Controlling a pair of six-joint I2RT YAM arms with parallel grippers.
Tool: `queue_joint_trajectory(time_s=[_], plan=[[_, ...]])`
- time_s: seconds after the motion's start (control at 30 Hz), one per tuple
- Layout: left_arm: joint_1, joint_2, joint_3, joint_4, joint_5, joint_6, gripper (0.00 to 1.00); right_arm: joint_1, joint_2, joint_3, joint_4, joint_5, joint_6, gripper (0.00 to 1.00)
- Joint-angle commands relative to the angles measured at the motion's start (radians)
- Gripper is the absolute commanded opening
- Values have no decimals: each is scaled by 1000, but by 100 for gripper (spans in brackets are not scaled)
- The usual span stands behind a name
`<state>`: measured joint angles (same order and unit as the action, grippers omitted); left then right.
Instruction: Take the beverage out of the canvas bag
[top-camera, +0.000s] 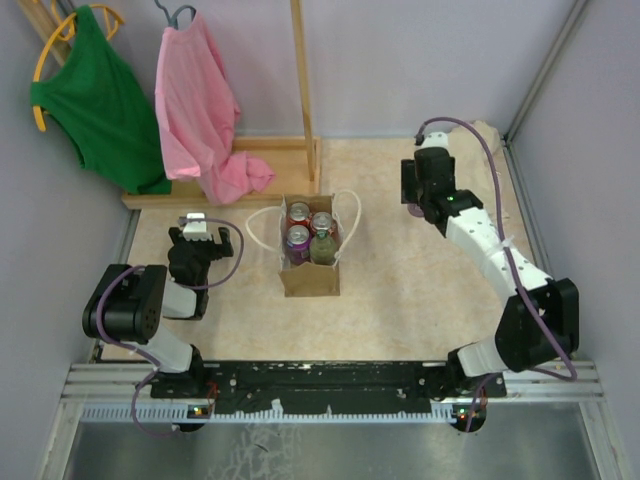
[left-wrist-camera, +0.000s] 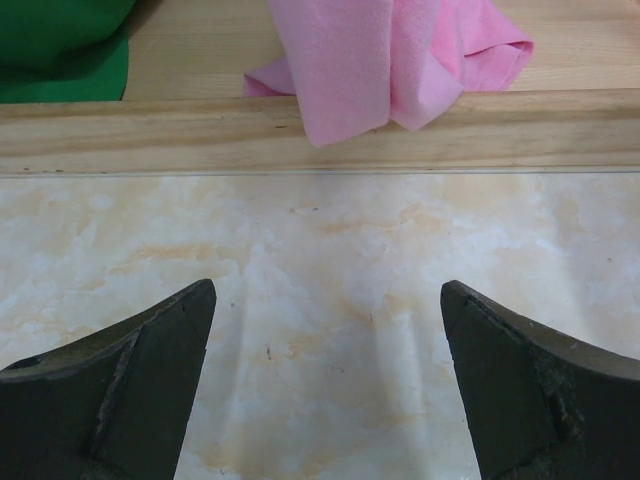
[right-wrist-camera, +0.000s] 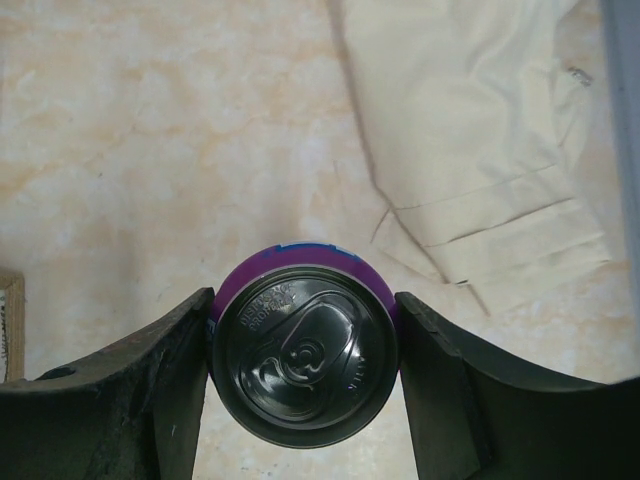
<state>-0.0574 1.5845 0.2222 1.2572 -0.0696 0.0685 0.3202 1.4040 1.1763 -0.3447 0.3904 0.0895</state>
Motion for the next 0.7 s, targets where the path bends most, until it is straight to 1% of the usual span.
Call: queue_joint_trajectory(time_s=[0.0, 0.33, 0.67], plan=[[-6, 11, 19, 28, -6, 3, 100, 2, 25, 9, 143, -78, 42, 0], [-7, 11, 19, 28, -6, 3, 100, 2, 83, -56, 180, -83, 75, 0], [-6, 11, 19, 27, -6, 3, 100, 1, 144, -76, 194, -98, 110, 0]])
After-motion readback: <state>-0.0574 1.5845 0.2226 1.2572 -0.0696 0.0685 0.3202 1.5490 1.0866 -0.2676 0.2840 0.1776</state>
